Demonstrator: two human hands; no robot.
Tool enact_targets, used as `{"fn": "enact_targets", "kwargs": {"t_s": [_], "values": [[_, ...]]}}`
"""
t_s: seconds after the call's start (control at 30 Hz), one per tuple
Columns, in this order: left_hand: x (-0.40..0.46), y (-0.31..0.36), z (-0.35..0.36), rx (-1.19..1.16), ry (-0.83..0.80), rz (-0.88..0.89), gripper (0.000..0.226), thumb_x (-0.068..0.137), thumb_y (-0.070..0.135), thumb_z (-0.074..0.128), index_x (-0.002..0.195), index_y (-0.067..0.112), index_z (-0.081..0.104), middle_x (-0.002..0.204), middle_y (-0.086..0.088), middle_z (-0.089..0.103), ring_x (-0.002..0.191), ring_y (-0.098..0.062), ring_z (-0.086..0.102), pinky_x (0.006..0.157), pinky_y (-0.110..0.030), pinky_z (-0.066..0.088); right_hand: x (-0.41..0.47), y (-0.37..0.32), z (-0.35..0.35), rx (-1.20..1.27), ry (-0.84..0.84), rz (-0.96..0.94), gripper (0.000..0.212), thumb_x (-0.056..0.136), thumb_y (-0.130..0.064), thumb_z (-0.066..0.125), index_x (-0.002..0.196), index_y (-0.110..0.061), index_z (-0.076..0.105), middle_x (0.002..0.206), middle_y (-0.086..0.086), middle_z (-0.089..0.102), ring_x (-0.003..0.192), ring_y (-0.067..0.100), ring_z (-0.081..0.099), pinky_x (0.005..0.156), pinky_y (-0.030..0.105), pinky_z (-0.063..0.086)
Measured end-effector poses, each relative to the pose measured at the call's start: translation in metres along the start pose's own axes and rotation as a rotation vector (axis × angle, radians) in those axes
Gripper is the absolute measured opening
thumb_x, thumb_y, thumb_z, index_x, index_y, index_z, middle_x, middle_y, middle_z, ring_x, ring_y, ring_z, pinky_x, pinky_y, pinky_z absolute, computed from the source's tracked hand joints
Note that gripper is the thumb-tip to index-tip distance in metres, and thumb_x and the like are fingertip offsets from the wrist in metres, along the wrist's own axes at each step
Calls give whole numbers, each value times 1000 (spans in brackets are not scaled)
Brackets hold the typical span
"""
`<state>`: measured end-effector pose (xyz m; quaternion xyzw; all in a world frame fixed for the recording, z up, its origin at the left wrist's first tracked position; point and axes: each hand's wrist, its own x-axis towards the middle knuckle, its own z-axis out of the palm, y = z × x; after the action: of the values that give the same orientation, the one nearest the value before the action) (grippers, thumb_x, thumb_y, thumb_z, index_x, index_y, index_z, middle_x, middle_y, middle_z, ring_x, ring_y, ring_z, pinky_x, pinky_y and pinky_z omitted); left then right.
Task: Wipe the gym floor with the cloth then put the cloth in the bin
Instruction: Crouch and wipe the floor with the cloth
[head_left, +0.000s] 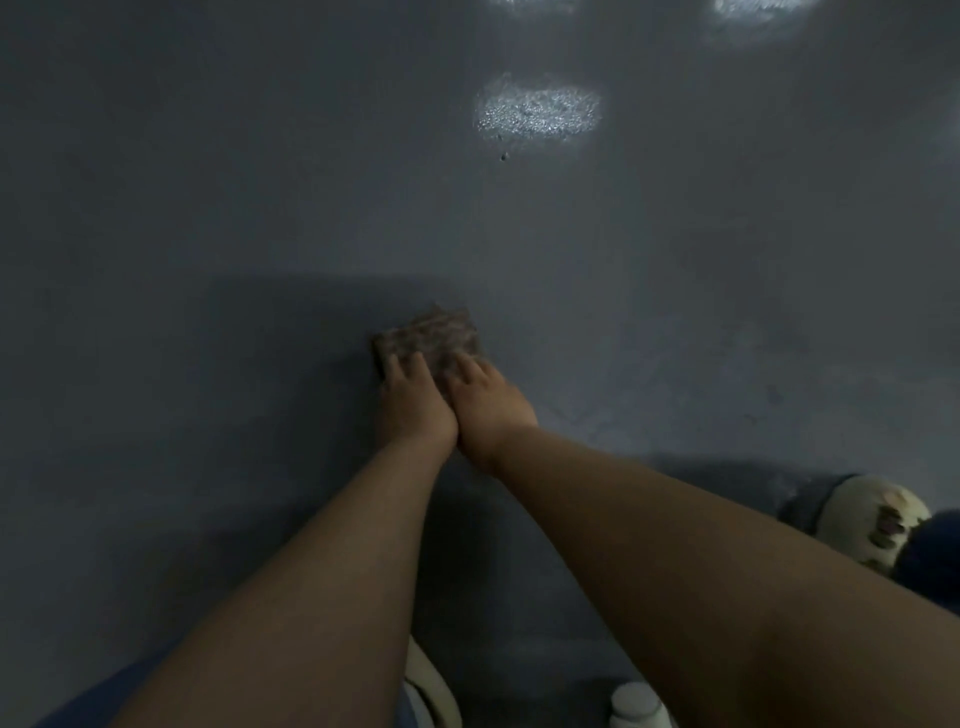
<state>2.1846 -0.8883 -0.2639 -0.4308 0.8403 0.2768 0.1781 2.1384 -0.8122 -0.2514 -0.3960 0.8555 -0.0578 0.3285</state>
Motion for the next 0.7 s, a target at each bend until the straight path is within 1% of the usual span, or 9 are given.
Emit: {"fn": "enact_targets", "kwargs": {"t_s": [0.07, 0.17, 0.27, 0.33, 0.37, 0.47, 0.53, 0.6, 0.7], "values": [[6, -6, 6, -15, -3, -31, 55, 101, 15, 33, 151, 11, 11, 159, -9, -3, 143, -28, 18, 114, -35, 18, 14, 2, 7, -75, -60, -73, 58, 100, -19, 38, 151, -12, 12, 159, 9, -4, 146, 26, 0, 117, 35, 7], [13, -19, 16, -28, -39, -47, 60, 100, 11, 36, 152, 11, 6, 159, -8, -1, 142, -25, 22, 112, -31, 21, 37, 4, 18, -239, -160, -198, 68, 100, -31, 36, 151, -18, -7, 158, 8, -18, 145, 30, -12, 117, 39, 0], [16, -22, 20, -95, -11, -45, 72, 92, 6, 51, 151, 12, 11, 157, -12, 9, 139, -28, 30, 112, -34, 26, 51, 8, 27, -418, -224, -274, 74, 98, -44, 35, 150, -21, -12, 156, 7, -24, 142, 35, -22, 116, 45, -6], [15, -13, 20, -119, 6, -41, 72, 89, 5, 53, 150, 14, 17, 156, -10, 12, 134, -28, 36, 109, -35, 31, 51, 16, 32, -435, -215, -287, 78, 97, -48, 36, 150, -21, -14, 155, 7, -27, 140, 34, -26, 117, 46, -8], [13, -7, 21, -116, -1, -36, 70, 90, 6, 51, 150, 16, 16, 157, -9, 10, 134, -27, 35, 109, -34, 31, 49, 21, 35, -421, -206, -282, 79, 96, -49, 36, 149, -20, -15, 154, 6, -28, 139, 33, -28, 117, 46, -9], [5, 15, 27, -114, -41, 23, 67, 93, 5, 46, 151, 17, 15, 159, -5, 5, 140, -24, 26, 111, -30, 24, 35, 44, 36, -348, -164, -220, 77, 96, -50, 34, 149, -22, -16, 154, 4, -28, 139, 31, -30, 116, 44, -12], [2, 28, 33, -117, -82, 112, 69, 92, 2, 45, 151, 16, 14, 159, -6, 3, 143, -22, 18, 113, -27, 18, 26, 69, 36, -298, -108, -140, 71, 98, -49, 29, 149, -27, -15, 155, 1, -26, 140, 28, -29, 113, 41, -15], [0, 39, 38, -90, -123, 213, 70, 91, -1, 46, 151, 14, 14, 159, -8, 1, 145, -21, 11, 113, -24, 12, 14, 106, 33, -250, -29, -42, 61, 100, -48, 19, 148, -32, -13, 157, 0, -21, 142, 27, -24, 113, 38, -14], [1, 49, 45, -63, -142, 264, 71, 90, -4, 43, 151, 15, 14, 159, -8, 0, 146, -21, 6, 114, -24, 9, -9, 166, 24, -208, 75, 190, 59, 91, -56, -1, 144, -36, -17, 158, 3, -15, 144, 32, -17, 116, 44, -7]]}}
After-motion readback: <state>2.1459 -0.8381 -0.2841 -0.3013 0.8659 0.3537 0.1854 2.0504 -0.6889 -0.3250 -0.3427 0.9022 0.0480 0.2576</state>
